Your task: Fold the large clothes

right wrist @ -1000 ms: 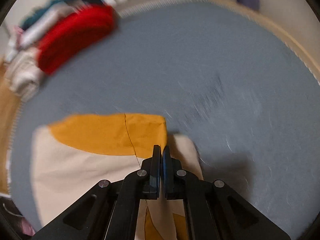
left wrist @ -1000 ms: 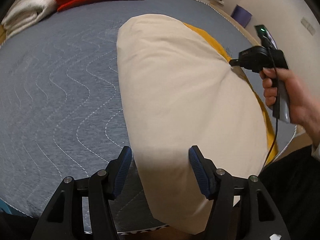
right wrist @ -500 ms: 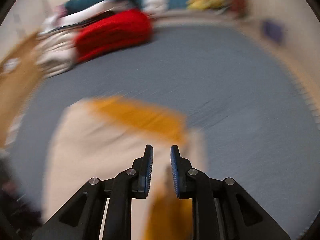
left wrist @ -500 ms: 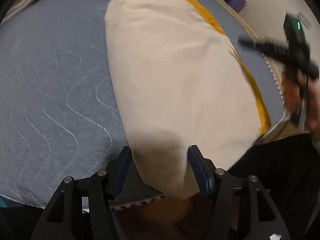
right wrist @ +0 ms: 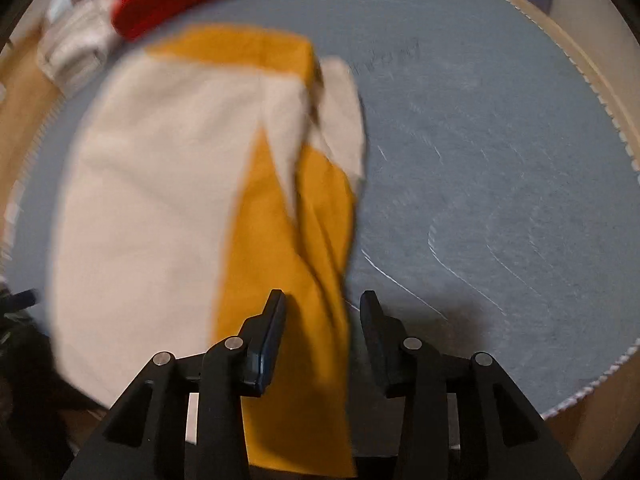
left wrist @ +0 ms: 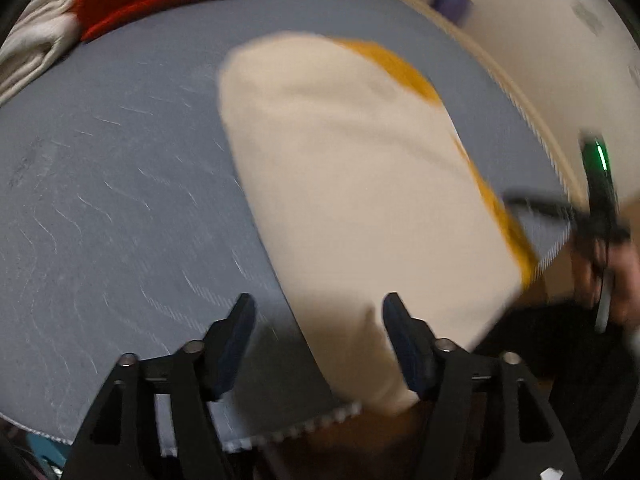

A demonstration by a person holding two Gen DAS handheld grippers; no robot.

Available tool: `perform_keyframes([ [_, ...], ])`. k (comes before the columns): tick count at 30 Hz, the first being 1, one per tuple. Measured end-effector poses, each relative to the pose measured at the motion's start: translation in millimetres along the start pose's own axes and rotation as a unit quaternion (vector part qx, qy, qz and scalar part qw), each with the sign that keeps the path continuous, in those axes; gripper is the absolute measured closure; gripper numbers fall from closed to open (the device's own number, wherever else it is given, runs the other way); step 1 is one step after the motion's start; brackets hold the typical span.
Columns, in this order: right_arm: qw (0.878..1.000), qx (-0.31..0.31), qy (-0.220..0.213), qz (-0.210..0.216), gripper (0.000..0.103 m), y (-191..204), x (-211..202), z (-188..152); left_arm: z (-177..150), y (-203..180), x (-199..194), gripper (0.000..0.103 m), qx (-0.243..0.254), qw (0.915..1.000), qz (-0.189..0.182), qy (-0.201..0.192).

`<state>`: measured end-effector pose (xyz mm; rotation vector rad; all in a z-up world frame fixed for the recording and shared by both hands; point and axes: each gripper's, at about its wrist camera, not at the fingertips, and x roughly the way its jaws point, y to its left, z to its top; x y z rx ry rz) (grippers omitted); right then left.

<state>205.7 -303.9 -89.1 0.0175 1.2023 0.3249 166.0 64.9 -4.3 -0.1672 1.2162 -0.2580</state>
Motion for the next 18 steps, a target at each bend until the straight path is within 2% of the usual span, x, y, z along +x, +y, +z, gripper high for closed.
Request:
perform_keyframes([
  [2, 1.0, 0.013, -0.001, 0.012, 0.03, 1, 1, -1, 19, 24, 14, 0.032, -0.05, 0.9985, -0.022, 0.004],
  [3, 1.0, 0.021, 0.013, 0.018, 0.025, 1, 9, -3, 27, 36, 26, 0.032, -0.078, 0.9959, -0.044, 0.017],
  [5, 0.998, 0.036, 0.043, 0.03, 0.024, -2, 27, 4, 35, 54, 53, 0.032, -0.124, 0.986, -0.103, 0.044],
  [7, 0.995, 0.055, 0.073, 0.049, 0.024, -8, 54, 12, 43, 63, 81, 0.032, -0.168, 0.9716, -0.151, 0.069],
  [8, 0.993, 0.062, 0.081, 0.054, 0.024, -10, 67, 19, 44, 64, 93, 0.032, -0.179, 0.9684, -0.157, 0.074],
  [11, 0.989, 0.092, 0.087, 0.075, 0.024, -18, 83, 24, 48, 66, 115, 0.025, -0.186, 0.9655, -0.166, 0.075],
  [14, 0.988, 0.099, 0.084, 0.078, 0.024, -19, 87, 29, 52, 72, 129, 0.024, -0.208, 0.9555, -0.198, 0.069],
  [16, 0.99, 0.089, 0.079, 0.074, 0.026, -15, 93, 32, 53, 70, 133, 0.024, -0.213, 0.954, -0.204, 0.056],
  [18, 0.991, 0.084, 0.074, 0.078, 0.033, -9, 93, 35, 57, 69, 133, 0.029, -0.21, 0.9549, -0.206, 0.039],
])
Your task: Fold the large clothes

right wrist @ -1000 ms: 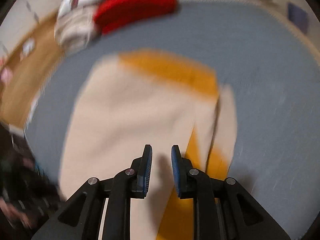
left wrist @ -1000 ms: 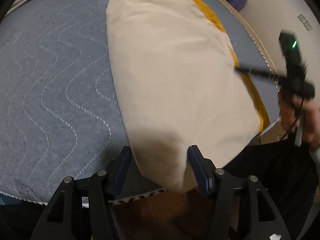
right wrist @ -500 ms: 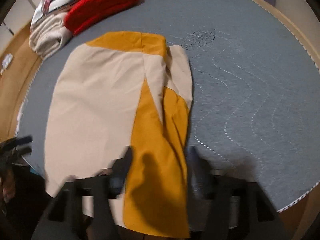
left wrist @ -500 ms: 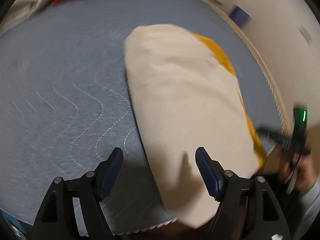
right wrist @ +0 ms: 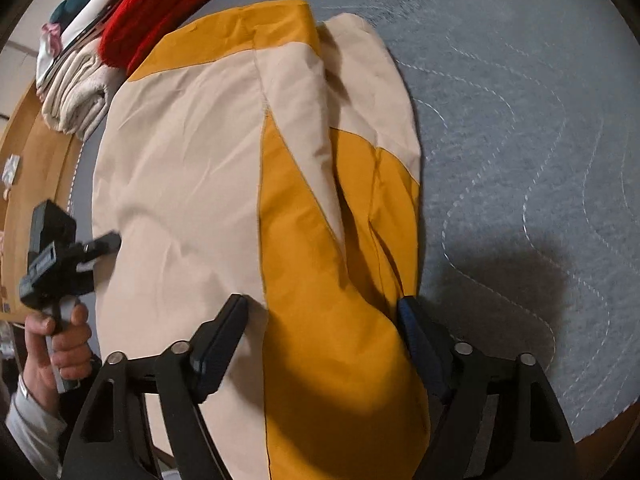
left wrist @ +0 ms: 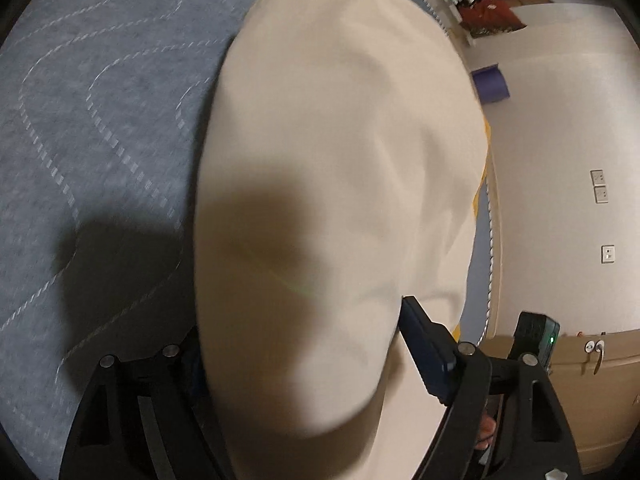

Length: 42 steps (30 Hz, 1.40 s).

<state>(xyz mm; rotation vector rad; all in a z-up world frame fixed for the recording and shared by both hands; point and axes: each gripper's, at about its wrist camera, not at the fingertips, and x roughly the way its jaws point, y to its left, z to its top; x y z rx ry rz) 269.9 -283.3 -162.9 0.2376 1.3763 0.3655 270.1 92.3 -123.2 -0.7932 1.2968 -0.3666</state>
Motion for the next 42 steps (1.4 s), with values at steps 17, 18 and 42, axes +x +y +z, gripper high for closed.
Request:
perform_keyframes([
  [17, 0.993, -0.02, -0.099, 0.056, 0.092, 75, -3, 61, 73, -19, -73, 0.059, 0.066, 0.9917, 0.061, -0.092],
  [18, 0.993, -0.025, -0.103, 0.059, 0.092, 82, -3, 64, 77, -10, -72, 0.055, 0.058, 0.992, 0.071, -0.087],
  [42, 0.992, -0.102, -0.055, -0.055, 0.082, 84, -25, 6, -96, -33, -94, 0.044, 0.272, 0.9177, 0.289, -0.024],
])
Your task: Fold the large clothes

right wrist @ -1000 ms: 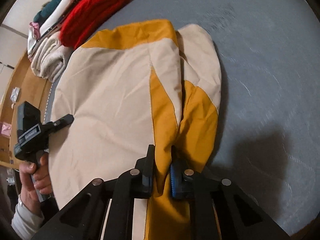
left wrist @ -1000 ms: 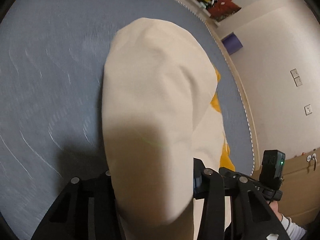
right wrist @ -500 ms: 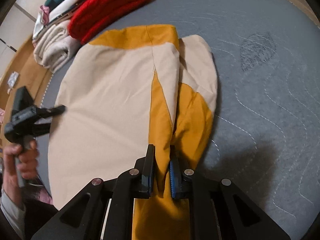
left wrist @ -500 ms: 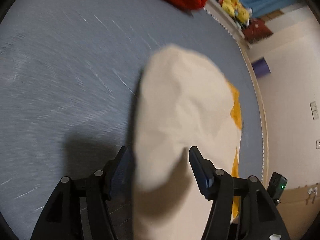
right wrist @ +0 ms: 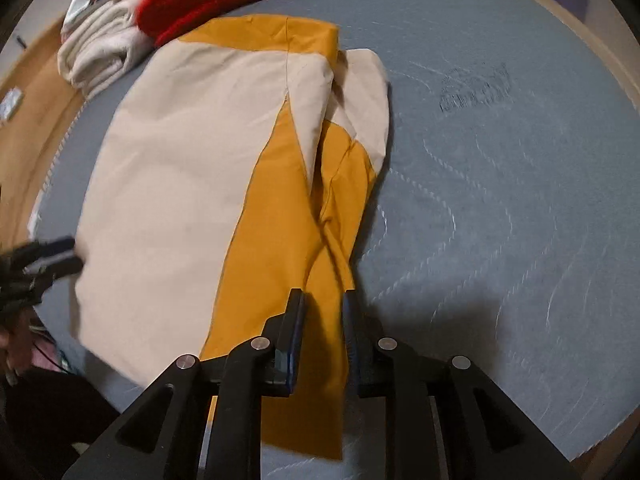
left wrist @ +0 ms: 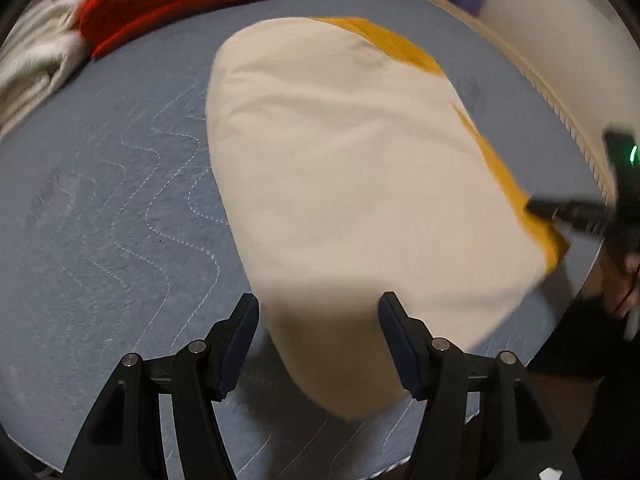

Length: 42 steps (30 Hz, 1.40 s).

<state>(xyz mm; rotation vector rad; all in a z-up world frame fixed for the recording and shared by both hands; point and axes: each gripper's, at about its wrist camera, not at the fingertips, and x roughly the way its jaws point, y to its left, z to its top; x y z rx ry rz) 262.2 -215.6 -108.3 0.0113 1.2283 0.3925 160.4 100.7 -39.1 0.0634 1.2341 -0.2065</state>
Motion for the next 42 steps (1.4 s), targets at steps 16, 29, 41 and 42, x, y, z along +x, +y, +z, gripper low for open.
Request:
perform_keyframes([
  [16, 0.965, -0.045, -0.219, -0.138, 0.0, 83, -150, -69, -46, -62, -117, 0.006, -0.094, 0.9814, 0.037, -0.164],
  [29, 0.967, -0.062, -0.212, -0.128, 0.0, 139, -169, -168, -105, -99, -122, 0.0, -0.159, 0.9711, 0.07, -0.164],
  [41, 0.974, -0.05, -0.189, -0.116, 0.0, 134, -140, -161, -104, -99, -105, 0.0, -0.158, 0.9723, 0.07, -0.157],
  [42, 0.974, -0.049, -0.189, -0.114, 0.0, 134, -139, -161, -104, -98, -104, 0.0, -0.159, 0.9723, 0.071, -0.157],
])
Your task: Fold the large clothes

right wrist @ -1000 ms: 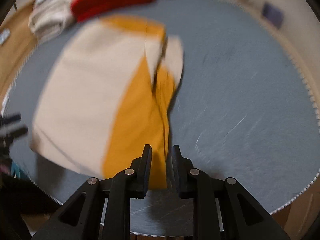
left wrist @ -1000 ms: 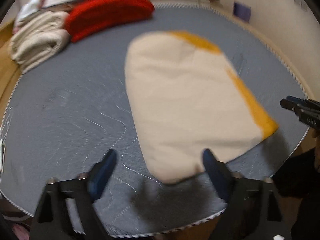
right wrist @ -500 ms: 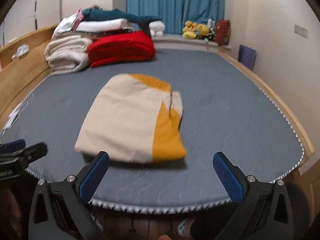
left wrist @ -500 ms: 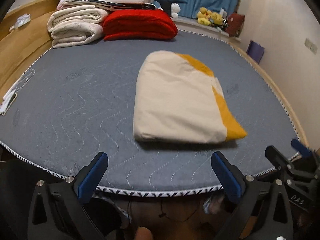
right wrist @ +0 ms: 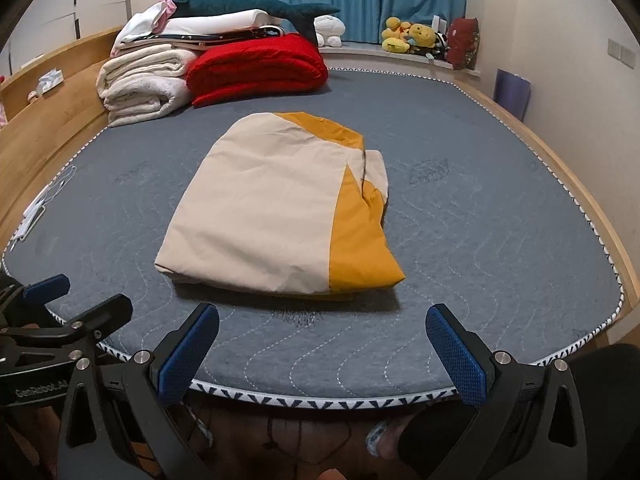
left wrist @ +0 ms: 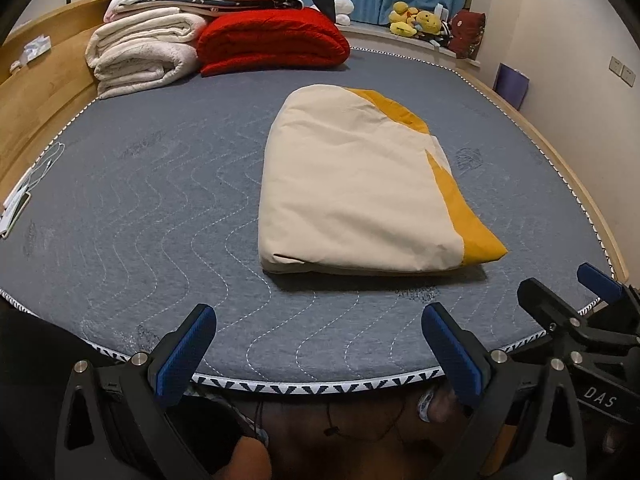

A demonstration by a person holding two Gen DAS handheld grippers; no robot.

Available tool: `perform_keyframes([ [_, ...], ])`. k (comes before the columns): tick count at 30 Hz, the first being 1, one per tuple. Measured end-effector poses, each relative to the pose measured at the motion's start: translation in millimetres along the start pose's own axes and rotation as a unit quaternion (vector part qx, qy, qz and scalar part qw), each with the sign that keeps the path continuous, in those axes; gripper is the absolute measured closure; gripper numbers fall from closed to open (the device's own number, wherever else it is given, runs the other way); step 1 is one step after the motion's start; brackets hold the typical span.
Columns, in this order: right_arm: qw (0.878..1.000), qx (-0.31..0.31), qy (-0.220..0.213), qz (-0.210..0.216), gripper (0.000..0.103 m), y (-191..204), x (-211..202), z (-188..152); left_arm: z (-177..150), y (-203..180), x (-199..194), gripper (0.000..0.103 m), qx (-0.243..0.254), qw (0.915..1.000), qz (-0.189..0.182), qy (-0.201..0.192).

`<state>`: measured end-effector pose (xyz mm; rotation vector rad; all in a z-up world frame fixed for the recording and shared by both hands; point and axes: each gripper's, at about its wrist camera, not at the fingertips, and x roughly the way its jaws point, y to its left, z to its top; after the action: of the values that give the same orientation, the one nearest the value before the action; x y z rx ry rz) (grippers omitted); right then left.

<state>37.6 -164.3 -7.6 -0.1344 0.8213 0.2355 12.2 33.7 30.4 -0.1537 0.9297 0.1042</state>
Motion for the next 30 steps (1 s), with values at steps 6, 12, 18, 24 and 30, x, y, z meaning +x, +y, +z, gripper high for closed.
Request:
perform_keyframes([
  [6, 1.0, -0.005, 0.001, 0.011, 0.0, 5, 4, 1, -1, 3, 6, 0.001, -0.001, 1.0, 0.006, 0.006],
  [12, 1.0, -0.005, 0.002, 0.013, 0.0, 6, 8, 3, -1, 5, 8, 0.001, -0.006, 1.0, 0.002, 0.007],
  [18, 1.0, -0.006, -0.002, 0.011, 0.0, 9, 10, 3, -2, 5, 8, 0.001, -0.007, 1.0, -0.001, 0.007],
  [24, 1.0, -0.006, -0.003, 0.011, 0.0, 9, 10, 3, -2, 5, 8, 0.001, -0.008, 0.9999, -0.003, 0.007],
  [30, 1.0, -0.005, -0.003, 0.012, 0.0, 9, 11, 4, -2, 5, 7, 0.001, -0.008, 0.9999, -0.004, 0.007],
])
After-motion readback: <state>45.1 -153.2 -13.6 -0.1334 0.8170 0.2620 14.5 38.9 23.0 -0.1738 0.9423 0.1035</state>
